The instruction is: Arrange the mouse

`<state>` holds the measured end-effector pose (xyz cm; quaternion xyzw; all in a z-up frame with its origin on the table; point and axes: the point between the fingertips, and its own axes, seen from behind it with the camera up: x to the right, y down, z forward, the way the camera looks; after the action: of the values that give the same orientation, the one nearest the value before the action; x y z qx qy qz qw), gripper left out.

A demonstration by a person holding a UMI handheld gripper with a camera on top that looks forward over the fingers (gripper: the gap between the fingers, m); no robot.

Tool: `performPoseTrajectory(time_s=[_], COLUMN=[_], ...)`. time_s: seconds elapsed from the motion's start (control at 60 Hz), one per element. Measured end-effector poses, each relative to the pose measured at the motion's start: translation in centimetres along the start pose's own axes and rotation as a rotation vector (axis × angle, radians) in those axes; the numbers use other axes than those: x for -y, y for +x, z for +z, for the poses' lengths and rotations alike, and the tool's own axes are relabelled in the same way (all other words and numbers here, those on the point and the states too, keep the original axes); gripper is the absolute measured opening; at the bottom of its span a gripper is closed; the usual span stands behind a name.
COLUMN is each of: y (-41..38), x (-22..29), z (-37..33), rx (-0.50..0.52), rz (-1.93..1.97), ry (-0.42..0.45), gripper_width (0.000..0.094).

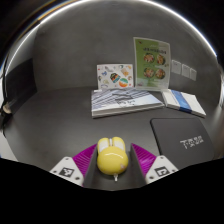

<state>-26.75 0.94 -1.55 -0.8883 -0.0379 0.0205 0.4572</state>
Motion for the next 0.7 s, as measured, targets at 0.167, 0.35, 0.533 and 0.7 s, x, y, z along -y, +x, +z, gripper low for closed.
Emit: performPoseTrajectory(time_s=[0.167, 0.35, 0.533, 0.7], y=[0.1, 0.1, 14.8, 25.6], x=[0.1, 6.4, 13.4, 5.5], z=[0.0, -3.8, -10.0, -6.1], rx=[-0.007, 0.087, -0.095, -0.168], rz=[0.002, -0.050, -0.020, 0.063], ry=[0.017, 0.172, 0.331, 0.155], gripper_width=[0.0445, 0.0382, 0.0378, 0.0379])
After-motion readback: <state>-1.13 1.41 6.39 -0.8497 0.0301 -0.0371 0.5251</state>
